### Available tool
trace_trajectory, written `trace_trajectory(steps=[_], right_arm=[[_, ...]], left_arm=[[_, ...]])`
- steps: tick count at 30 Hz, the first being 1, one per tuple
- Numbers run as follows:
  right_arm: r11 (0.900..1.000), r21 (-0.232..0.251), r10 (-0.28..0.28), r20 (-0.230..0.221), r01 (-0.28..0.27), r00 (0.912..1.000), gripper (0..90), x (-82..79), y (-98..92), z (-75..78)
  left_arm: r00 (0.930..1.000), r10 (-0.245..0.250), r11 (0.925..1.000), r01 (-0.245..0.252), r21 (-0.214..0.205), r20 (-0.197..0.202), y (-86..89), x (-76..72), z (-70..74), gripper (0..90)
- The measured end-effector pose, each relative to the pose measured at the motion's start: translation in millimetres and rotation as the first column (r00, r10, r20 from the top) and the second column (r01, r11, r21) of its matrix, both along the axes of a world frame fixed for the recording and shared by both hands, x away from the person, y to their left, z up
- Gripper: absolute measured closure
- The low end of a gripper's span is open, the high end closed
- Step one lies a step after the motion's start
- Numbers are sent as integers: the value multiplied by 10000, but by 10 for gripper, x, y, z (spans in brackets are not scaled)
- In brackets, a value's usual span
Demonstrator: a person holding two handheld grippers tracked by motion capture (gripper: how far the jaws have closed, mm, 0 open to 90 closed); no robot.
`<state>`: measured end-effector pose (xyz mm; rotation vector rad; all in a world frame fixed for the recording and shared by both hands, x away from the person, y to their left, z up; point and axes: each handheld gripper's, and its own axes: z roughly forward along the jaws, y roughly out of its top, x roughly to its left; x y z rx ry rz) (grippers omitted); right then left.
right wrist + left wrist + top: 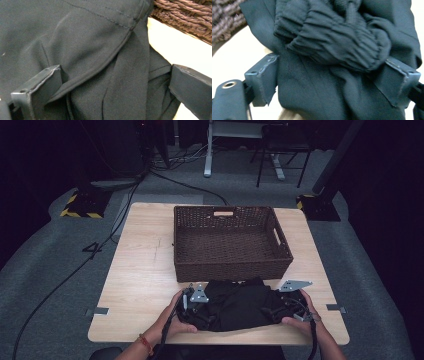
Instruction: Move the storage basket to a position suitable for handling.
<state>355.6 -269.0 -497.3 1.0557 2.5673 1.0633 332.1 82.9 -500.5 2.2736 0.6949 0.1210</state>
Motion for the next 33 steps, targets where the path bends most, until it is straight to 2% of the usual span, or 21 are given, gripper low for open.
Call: trace_trajectory(steps=[1, 4, 6, 8, 10, 11, 12, 13, 14, 15, 16, 18, 19, 20, 21, 22, 25, 26, 28, 30, 33], right_arm=[[10000, -6, -4, 26, 4, 10000, 1, -12, 13, -3], [9997, -182, 191, 63, -190, 9998, 3, -47, 77, 0], [9995, -218, 231, 72, -229, 9997, 3, -58, 106, -1], [9987, -364, 359, 106, -355, 9993, 11, -81, 171, 2], [9981, -399, 465, 150, -459, 9988, 66, -118, 220, 16], [9981, -399, 465, 150, -459, 9988, 66, -118, 220, 16], [9981, -259, 562, 138, -558, 9983, 130, -140, 211, 25], [9981, -259, 562, 138, -558, 9983, 130, -140, 211, 25], [9977, -150, 662, 146, -660, 9977, 180, -158, 204, 33], [9977, -150, 662, 146, -660, 9977, 180, -158, 204, 33], [9967, -149, 802, 95, -800, 9967, 250, -165, 207, 50], [9958, -82, 917, 90, -916, 9957, 309, -169, 214, 59], [9958, -82, 917, 90, -916, 9957, 309, -169, 214, 59], [9942, 32, 1073, 71, -1074, 9942, 390, -172, 216, 67], [9942, 32, 1073, 71, -1074, 9942, 390, -172, 216, 67], [9917, 210, 1271, 0, -1271, 9919, 457, -179, 226, 69], [9894, 246, 1430, -2, -1430, 9897, 498, -184, 241, 72], [9890, 246, 1458, 8, -1458, 9893, 509, -190, 248, 74], [9875, 356, 1539, 18, -1538, 9881, 532, -189, 237, 71], [9867, 460, 1559, 31, -1558, 9878, 541, -185, 224, 65], [9864, 451, 1578, 118, -1582, 9874, 547, -194, 222, 66]], left_arm=[[10000, 47, 10000, -47, 65, -7, -11, 12, -17, 61], [9999, -46, 9997, 44, 225, 93, -59, 45, -29, 4], [9999, -70, 9996, 67, 262, 111, -77, 53, -31, 1], [9995, -300, 9991, 296, 309, 116, -112, 76, -30, 0], [9988, -461, 9985, 456, 314, 165, -133, 93, -27, 8], [9988, -461, 9985, 456, 314, 165, -133, 93, -27, 24], [9980, -591, 9980, 586, 222, 204, -134, 89, -23, 74], [9968, -767, 9970, 764, 142, 227, -129, 82, -14, 74], [9948, -1010, 9949, 1010, 58, 159, -130, 73, 5, 189], [9948, -1010, 9949, 1010, 58, 159, -130, 73, 5, 244], [9917, -1283, 9917, 1283, -106, 58, -127, 80, 18, 314], [9900, -1412, 9898, 1412, -213, 19, -128, 91, 19, 378], [9900, -1412, 9898, 1412, -213, 19, -128, 91, 19, 405], [9889, -1485, 9886, 1484, -259, -29, -124, 101, 21, 438], [9886, -1504, 9881, 1500, -338, -95, -123, 111, 21, 438], [9869, -1605, 9865, 1598, -368, -153, -121, 133, 24, 481], [9856, -1682, 9848, 1674, -463, -148, -123, 140, 24, 556], [9841, -1776, 9832, 1772, -439, -48, -128, 138, 30, 556], [9822, -1871, 9819, 1875, -279, 163, -138, 125, 50, 634], [9798, -1977, 9800, 1983, -173, 300, -140, 125, 59, 660], [9796, -1987, 9798, 1993, -187, 298, -140, 127, 62, 679]])
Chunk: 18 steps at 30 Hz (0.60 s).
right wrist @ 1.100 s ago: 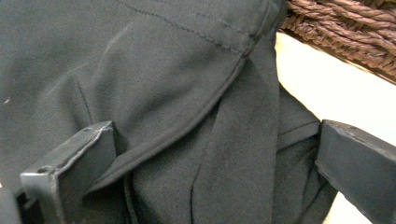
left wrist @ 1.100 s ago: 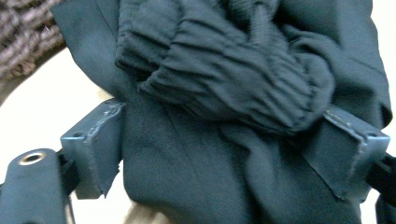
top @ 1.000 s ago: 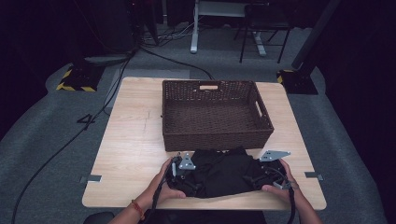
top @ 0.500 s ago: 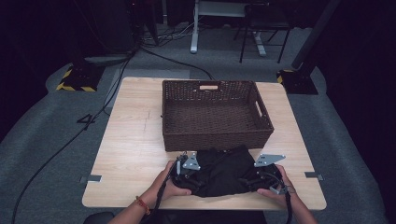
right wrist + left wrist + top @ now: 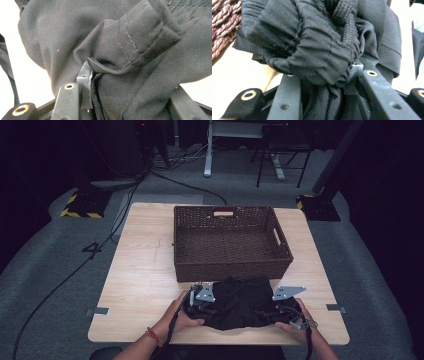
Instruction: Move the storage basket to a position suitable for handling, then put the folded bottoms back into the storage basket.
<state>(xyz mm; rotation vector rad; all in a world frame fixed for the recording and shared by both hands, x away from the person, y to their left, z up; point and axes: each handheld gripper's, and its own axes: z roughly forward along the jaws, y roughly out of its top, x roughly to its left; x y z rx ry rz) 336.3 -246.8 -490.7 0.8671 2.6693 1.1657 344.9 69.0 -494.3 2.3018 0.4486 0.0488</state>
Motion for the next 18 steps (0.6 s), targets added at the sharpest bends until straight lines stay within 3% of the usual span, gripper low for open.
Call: trace_trajectory(steps=[18], right_arm=[[9999, 144, 78, 168, -81, 9998, 565, -16, -30, 0]], left_arm=[[9990, -57, 9999, 51, 153, 436, -14, -33, 18, 695]])
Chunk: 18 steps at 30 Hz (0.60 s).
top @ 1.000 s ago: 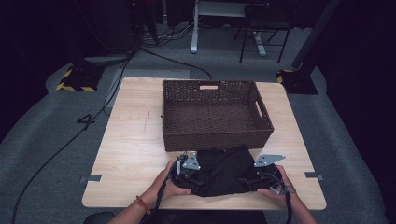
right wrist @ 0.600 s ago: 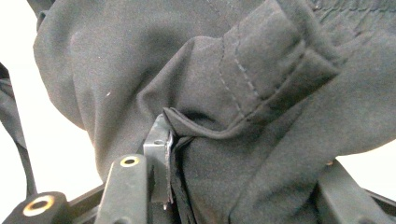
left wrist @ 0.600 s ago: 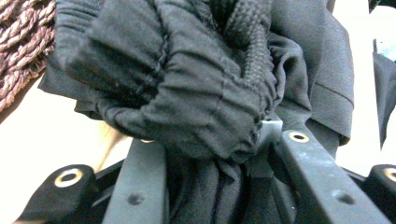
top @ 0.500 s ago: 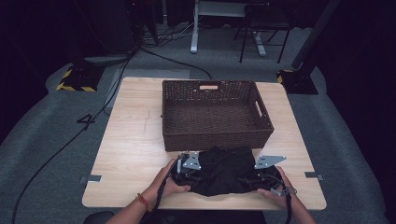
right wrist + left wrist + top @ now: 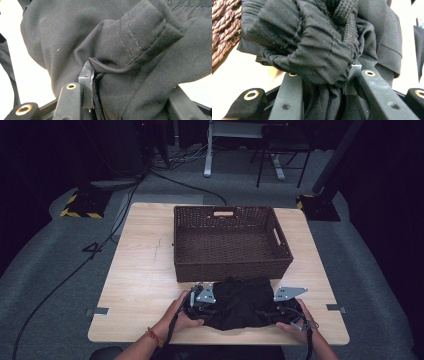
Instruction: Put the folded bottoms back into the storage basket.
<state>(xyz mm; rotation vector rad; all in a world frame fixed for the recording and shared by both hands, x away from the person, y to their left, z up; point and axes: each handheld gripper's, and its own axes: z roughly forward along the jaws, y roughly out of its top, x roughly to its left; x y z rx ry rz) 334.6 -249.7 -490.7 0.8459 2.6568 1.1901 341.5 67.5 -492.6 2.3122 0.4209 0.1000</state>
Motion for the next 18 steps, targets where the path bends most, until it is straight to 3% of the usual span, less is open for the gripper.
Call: trace_trajectory(steps=[18], right_arm=[[9998, 106, -157, 642, 151, 9978, 620, -82, -74, 115]], left_arm=[[9976, -204, 9994, 222, -271, 663, -11, -62, 152, 723]])
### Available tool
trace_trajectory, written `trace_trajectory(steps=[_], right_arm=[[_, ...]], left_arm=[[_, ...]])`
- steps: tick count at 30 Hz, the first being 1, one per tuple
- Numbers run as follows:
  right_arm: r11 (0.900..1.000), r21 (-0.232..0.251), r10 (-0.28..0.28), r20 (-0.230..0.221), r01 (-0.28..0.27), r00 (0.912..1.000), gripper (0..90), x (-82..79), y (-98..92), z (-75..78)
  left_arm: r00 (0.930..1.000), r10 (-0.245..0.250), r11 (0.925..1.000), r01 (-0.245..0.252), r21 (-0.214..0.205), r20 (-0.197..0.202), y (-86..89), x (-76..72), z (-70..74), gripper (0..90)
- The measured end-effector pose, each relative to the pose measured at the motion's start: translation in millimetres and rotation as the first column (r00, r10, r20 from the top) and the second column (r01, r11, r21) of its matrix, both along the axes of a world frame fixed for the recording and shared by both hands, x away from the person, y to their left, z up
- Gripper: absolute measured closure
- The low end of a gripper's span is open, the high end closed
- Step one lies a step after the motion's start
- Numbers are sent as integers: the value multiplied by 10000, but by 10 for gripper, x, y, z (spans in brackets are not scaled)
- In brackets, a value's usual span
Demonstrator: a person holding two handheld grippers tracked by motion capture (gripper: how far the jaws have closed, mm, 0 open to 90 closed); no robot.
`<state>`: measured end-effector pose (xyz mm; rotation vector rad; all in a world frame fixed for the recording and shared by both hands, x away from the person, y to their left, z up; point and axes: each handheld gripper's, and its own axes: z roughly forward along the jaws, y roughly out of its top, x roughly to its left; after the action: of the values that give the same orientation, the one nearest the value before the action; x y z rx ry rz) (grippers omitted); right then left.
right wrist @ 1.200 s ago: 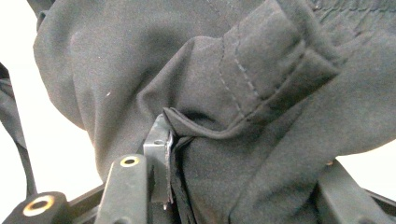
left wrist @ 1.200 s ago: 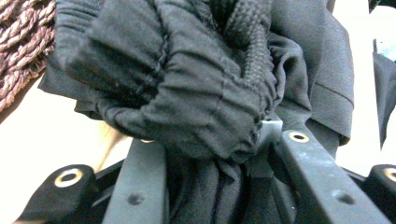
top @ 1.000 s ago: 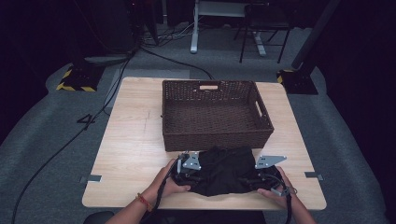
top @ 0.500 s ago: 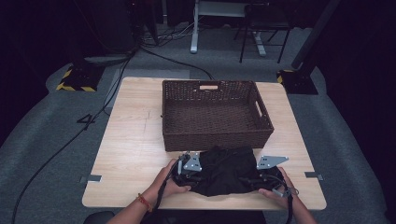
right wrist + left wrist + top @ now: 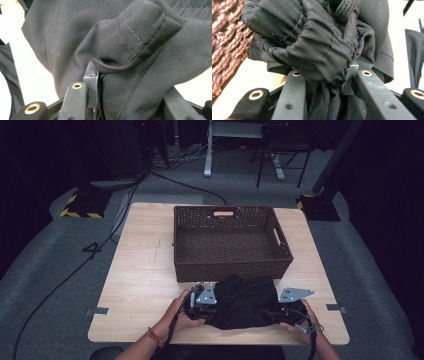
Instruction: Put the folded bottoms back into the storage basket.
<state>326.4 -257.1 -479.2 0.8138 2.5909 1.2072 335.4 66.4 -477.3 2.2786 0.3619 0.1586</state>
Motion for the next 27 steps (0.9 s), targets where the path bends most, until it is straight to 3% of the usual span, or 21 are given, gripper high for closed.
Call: trace_trajectory(steps=[14, 27], right_arm=[[9998, 174, -68, 376, 61, 9993, 623, -60, 7, 208], [9992, 373, -146, 1002, 109, 9949, 625, -84, -36, 546]], left_arm=[[9989, -169, 9992, 184, -344, 431, 8, -23, 211, 724], [9939, -253, 9980, 313, -543, 1076, -18, -28, 565, 724]])
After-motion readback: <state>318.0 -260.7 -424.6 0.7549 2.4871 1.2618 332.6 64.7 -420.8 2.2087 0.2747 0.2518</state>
